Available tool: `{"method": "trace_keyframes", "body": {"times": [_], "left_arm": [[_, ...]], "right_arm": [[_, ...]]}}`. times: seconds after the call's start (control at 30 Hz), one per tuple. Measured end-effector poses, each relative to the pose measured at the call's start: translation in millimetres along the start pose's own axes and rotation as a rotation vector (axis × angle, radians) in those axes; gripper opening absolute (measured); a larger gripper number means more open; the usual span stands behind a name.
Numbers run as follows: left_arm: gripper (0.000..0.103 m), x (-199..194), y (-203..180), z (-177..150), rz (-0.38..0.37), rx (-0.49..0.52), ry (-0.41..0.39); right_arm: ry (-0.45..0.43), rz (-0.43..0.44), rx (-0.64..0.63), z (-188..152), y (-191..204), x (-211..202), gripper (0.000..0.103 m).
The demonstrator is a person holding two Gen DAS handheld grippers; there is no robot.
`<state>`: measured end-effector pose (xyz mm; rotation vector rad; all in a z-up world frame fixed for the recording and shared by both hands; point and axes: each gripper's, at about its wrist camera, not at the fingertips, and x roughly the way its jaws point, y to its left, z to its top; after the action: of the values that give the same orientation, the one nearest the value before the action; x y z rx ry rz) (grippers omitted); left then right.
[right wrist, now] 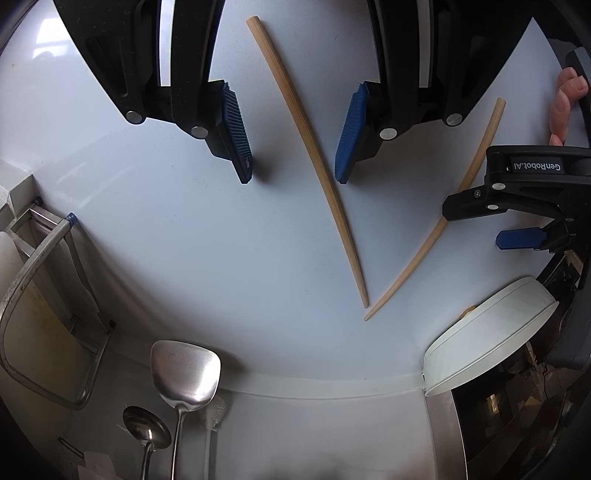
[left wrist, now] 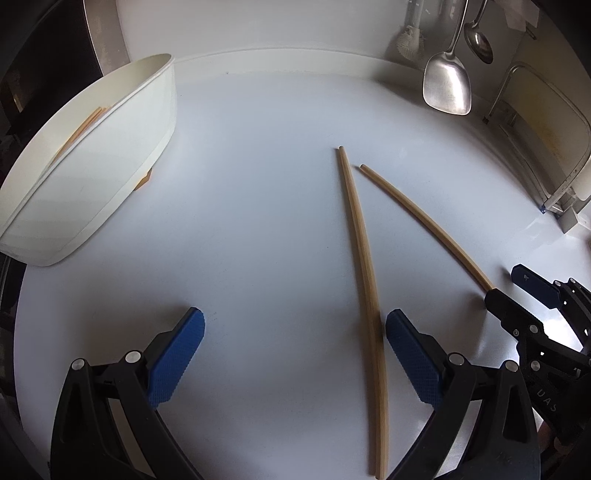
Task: Organize utensils
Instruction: 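Spread the last two chopsticks apart with each gripper, then close the left gripper on a chopstick while the right gripper closes on the other, lift both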
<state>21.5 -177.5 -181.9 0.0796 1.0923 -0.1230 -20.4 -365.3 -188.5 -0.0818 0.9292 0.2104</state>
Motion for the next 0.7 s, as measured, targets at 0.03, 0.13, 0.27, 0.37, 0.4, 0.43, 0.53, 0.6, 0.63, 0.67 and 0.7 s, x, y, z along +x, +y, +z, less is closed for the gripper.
{"method": "trace_keyframes", "body": {"times": [0.03, 0.13, 0.27, 0.37, 0.4, 0.43, 0.53, 0.6, 0.63, 0.67, 0.7], "left_arm": [[0.097, 1, -1, 1, 0.004, 0.005, 0.000], [0.097, 4, -3, 3, 0.007, 0.005, -0.007], [0.093, 2, -4, 0, 0.012, 0.002, -0.023], [0.083, -1, -9, -2, 0.003, 0.019, -0.037], [0.080, -3, -11, -2, 0.000, 0.024, -0.039], [0.071, -4, -13, -2, -0.006, 0.032, -0.044], [0.045, -9, -21, -4, -0.023, 0.058, -0.049], [0.025, -12, -25, -6, -0.034, 0.072, -0.049], [0.012, -13, -27, -7, -0.041, 0.078, -0.046], [0.008, -13, -28, -7, -0.044, 0.084, -0.044], [0.007, -13, -29, -8, -0.042, 0.091, -0.044]], "right_arm": [[-0.002, -0.002, -0.011, 0, 2, 0, 0.045], [-0.003, 0.004, -0.020, 1, 4, 1, 0.045], [-0.006, 0.015, -0.039, 1, 6, 0, 0.038], [-0.006, 0.014, -0.065, 1, 11, 0, 0.025], [-0.006, 0.018, -0.070, 1, 13, 0, 0.021], [-0.008, 0.016, -0.076, 1, 15, 0, 0.019], [-0.013, 0.013, -0.090, 0, 20, 0, 0.010], [-0.014, -0.001, -0.106, 0, 25, -1, 0.008], [-0.011, -0.002, -0.110, 0, 26, -1, 0.006], [-0.009, -0.002, -0.108, 0, 27, -1, 0.006], [-0.007, -0.001, -0.099, 0, 27, -2, 0.006]]}}
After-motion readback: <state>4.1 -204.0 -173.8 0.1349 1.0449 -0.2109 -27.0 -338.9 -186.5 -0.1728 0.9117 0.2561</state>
